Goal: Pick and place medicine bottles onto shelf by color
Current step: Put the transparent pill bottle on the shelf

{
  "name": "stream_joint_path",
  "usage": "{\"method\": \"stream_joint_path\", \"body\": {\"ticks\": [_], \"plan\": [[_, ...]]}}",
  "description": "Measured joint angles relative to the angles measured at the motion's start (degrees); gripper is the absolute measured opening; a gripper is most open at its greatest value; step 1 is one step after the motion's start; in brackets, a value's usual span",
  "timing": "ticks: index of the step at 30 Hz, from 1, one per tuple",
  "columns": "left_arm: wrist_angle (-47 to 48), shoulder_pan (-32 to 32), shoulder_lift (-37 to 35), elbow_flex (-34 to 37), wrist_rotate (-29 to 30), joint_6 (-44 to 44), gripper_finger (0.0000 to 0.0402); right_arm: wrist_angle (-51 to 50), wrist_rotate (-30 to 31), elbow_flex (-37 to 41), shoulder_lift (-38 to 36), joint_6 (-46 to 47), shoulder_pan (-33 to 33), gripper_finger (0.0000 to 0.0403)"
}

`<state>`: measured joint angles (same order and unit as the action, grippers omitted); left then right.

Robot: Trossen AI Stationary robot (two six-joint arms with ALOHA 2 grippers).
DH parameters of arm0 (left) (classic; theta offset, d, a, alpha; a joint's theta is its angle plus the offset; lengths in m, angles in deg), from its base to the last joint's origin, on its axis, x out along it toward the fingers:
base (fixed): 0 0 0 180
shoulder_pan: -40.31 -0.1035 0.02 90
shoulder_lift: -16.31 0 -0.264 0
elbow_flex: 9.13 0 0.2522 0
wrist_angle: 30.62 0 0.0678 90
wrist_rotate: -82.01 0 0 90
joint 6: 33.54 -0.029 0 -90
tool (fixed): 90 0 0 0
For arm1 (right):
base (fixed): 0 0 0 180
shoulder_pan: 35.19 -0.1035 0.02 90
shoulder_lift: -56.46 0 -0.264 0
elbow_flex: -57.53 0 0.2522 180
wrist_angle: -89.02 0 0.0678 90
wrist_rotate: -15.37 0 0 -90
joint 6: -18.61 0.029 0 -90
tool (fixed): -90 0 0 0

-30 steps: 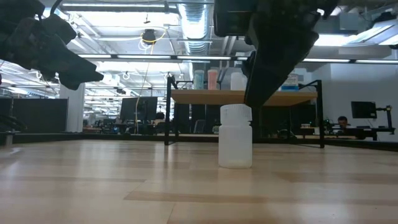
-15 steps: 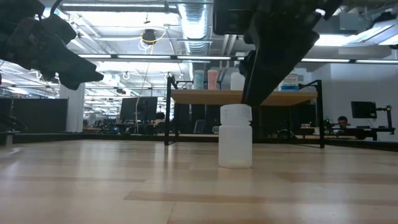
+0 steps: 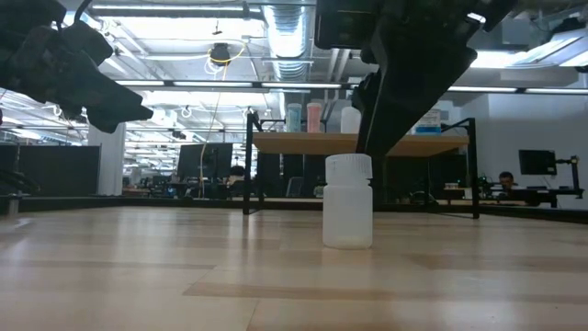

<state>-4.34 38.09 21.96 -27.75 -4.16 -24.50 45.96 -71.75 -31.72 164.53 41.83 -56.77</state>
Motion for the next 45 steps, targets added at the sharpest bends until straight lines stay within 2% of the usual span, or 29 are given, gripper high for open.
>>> {"method": "stream_joint_path", "body": {"ticks": [21,27,38,45], "plan": [[0.0,0.0,0.0,0.0,0.0,0.0,0.0195,0.4,0.0,0.0,-0.1,-1.0,0.5,0.0256],[0.0,0.0,0.0,0.0,0.0,0.0,0.0195,-0.7,-4.4,0.1,-1.5,0.0,0.3,0.0256],[0.0,0.0,0.2,0.0,0.0,0.0,0.0195,-4.1,-4.9,-3.0,-6.4,3.3,0.2,0.0256],[0.0,0.0,1.4,0.0,0.0,0.0,0.0195,-5.1,-4.9,-3.7,-6.6,3.4,0.0,0.0256]]}}
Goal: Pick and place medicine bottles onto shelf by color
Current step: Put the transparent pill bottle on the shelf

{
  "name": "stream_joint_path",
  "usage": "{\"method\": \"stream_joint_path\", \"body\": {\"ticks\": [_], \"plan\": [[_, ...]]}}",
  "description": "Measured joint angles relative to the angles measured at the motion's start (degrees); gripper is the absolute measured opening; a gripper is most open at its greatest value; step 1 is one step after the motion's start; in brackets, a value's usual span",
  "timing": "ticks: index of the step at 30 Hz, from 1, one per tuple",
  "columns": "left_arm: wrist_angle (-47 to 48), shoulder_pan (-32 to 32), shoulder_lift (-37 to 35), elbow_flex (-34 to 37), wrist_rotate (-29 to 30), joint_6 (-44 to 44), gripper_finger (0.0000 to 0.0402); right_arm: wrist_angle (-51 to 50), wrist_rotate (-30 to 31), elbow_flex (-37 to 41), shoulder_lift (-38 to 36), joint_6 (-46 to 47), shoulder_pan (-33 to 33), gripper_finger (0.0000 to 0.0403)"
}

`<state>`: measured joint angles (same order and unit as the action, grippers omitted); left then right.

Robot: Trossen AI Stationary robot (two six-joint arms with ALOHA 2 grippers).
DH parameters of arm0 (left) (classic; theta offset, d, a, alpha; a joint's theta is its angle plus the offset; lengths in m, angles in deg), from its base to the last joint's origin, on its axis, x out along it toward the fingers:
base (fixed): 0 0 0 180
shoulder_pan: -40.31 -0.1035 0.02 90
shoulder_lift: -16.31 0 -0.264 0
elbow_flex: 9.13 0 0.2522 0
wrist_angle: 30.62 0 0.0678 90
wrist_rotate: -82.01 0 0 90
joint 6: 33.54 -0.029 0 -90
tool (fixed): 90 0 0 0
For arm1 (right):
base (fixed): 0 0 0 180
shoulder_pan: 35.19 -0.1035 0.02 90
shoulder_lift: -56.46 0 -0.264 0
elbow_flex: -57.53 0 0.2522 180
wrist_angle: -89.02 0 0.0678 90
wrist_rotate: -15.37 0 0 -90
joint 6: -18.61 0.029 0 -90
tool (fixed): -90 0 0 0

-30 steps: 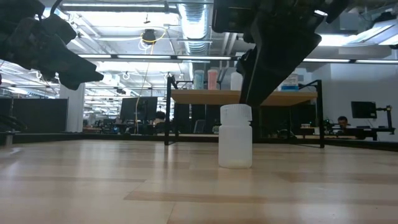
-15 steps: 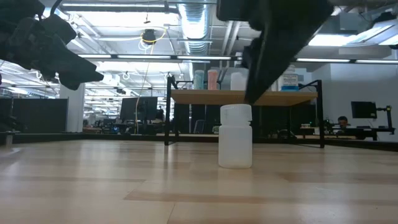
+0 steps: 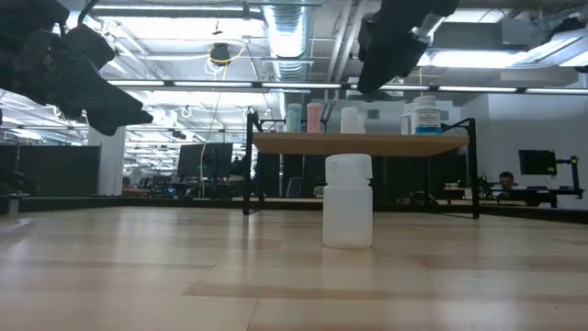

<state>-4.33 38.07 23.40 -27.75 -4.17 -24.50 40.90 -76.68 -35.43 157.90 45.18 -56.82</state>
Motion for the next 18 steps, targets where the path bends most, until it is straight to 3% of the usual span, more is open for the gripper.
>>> {"method": "stream_joint_path", "body": {"ticks": [18], "plan": [[0.0,0.0,0.3,0.0,0.0,0.0,0.0195,-2.2,0.0,0.0,0.1,0.0,0.0,0.0256]]}}
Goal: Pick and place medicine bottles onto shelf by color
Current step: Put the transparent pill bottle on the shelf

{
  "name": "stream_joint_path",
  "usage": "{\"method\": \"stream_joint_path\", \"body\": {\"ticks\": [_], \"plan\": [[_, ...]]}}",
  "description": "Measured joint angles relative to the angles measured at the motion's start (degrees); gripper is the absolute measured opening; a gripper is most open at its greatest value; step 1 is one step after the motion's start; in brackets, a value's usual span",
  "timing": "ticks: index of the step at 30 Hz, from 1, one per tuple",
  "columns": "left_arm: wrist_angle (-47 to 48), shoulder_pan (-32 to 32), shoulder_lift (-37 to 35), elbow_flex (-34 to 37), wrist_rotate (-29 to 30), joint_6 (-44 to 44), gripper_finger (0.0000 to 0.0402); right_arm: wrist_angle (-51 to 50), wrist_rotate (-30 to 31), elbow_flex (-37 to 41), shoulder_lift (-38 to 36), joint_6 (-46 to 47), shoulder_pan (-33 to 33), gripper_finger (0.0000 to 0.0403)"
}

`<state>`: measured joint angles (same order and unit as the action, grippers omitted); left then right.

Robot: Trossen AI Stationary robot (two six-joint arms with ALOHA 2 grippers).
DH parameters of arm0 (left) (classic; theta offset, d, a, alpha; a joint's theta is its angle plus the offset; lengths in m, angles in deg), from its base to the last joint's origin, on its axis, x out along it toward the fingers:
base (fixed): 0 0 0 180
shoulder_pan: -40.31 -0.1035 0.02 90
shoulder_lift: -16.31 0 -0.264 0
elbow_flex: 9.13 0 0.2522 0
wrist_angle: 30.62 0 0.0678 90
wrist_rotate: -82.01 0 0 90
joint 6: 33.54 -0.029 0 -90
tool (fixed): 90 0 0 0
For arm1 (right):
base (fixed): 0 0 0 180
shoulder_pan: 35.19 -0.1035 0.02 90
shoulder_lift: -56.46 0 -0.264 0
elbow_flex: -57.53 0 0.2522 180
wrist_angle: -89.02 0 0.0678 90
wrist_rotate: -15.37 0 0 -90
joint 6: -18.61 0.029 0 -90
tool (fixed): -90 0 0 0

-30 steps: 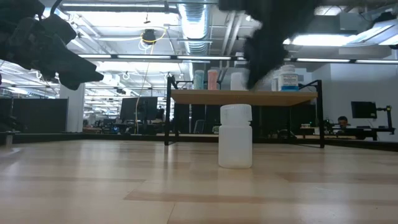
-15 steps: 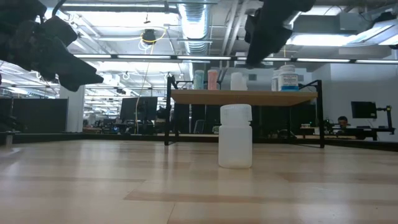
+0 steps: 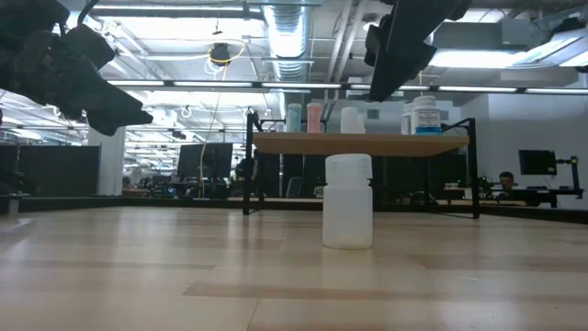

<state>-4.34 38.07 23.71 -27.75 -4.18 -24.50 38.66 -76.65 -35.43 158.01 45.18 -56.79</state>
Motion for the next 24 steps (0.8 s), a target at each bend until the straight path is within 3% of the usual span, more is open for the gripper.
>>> {"method": "stream_joint_path", "body": {"ticks": [15,24], "plan": [[0.0,0.0,0.0,0.0,0.0,0.0,0.0195,-1.3,0.4,0.0,0.0,-0.9,1.4,0.0256],[0.0,0.0,0.0,0.0,0.0,0.0,0.0195,-1.4,0.6,0.0,0.0,15.0,4.3,0.0256]]}}
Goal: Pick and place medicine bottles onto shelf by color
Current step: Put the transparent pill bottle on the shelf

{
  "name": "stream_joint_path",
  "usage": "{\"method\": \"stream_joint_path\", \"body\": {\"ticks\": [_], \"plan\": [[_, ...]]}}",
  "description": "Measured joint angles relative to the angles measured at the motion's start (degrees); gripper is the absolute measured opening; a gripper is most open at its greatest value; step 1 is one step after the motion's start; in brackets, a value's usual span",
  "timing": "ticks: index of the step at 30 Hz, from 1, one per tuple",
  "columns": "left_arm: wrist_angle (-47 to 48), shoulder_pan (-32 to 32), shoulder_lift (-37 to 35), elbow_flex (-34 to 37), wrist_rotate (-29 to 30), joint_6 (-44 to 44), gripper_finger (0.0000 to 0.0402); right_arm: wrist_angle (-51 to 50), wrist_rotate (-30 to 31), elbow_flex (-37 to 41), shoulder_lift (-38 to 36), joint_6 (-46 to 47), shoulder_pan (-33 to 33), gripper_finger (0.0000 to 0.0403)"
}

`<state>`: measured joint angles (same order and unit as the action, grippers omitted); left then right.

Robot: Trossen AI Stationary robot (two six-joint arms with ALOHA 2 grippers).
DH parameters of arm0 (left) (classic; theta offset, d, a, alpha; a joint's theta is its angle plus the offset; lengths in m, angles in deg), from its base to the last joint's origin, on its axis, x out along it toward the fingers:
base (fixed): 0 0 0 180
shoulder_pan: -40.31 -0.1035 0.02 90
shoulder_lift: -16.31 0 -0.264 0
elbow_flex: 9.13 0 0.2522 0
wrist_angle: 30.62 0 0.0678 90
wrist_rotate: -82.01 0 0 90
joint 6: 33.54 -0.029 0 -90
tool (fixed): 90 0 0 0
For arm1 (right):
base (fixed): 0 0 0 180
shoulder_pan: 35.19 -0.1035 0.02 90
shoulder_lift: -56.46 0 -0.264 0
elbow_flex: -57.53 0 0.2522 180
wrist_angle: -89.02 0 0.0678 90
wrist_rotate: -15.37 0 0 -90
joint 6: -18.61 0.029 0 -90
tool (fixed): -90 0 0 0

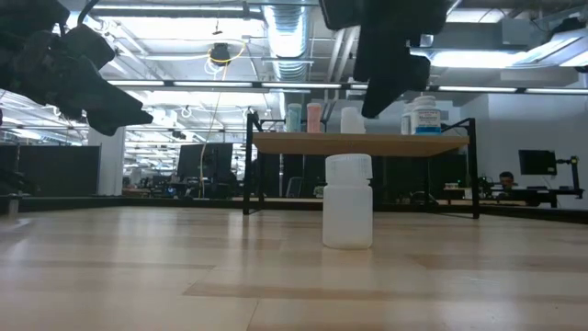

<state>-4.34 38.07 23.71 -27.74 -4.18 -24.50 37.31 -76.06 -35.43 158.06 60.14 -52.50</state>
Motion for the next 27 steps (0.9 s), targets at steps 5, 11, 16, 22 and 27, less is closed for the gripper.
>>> {"method": "stream_joint_path", "body": {"ticks": [5,11,16,22,27], "plan": [[0.0,0.0,0.0,0.0,0.0,0.0,0.0195,0.3,-0.4,0.0,0.0,8.6,1.4,0.0256],[0.0,0.0,0.0,0.0,0.0,0.0,0.0195,0.3,-3.1,0.0,0.0,13.1,1.5,0.0256],[0.0,0.0,0.0,0.0,0.0,0.0,0.0195,0.3,-5.0,0.0,0.0,15.2,0.7,0.0256],[0.0,0.0,0.0,0.0,0.0,0.0,0.0195,0.3,-5.0,0.0,0.0,15.6,0.4,0.0256],[0.0,0.0,0.0,0.0,0.0,0.0,0.0195,0.3,-5.0,0.0,0.0,15.6,0.4,0.0256]]}}
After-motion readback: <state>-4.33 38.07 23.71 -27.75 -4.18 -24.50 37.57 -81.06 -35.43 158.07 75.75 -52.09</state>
